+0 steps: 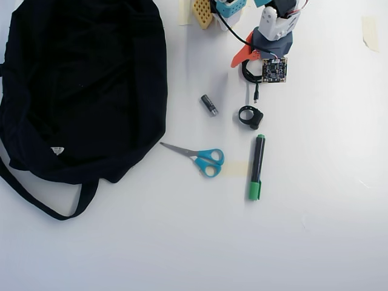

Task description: Put the cable into the black bag

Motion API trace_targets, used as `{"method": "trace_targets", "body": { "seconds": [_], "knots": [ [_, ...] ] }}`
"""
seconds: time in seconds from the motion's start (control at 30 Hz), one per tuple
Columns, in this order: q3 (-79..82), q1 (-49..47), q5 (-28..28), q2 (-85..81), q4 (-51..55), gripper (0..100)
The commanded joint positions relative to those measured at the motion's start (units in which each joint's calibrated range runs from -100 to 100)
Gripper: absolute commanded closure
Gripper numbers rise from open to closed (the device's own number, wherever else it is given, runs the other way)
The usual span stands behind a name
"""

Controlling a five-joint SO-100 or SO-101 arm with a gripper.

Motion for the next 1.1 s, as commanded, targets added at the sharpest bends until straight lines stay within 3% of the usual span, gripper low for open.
{"method": "trace_targets", "body": {
  "seconds": [0.0, 0.27, 0.73, 1.07],
  "knots": [
    [-0.2, 0.5, -0.2, -0.3, -0.6, 64],
    [-0.2, 1.2, -0.3, -0.3, -0.6, 74],
    [0.4, 1.5, -0.3, -0.3, -0.7, 74],
    [3.5, 1.7, -1.2, -0.3, -6.5, 74]
  ]
}}
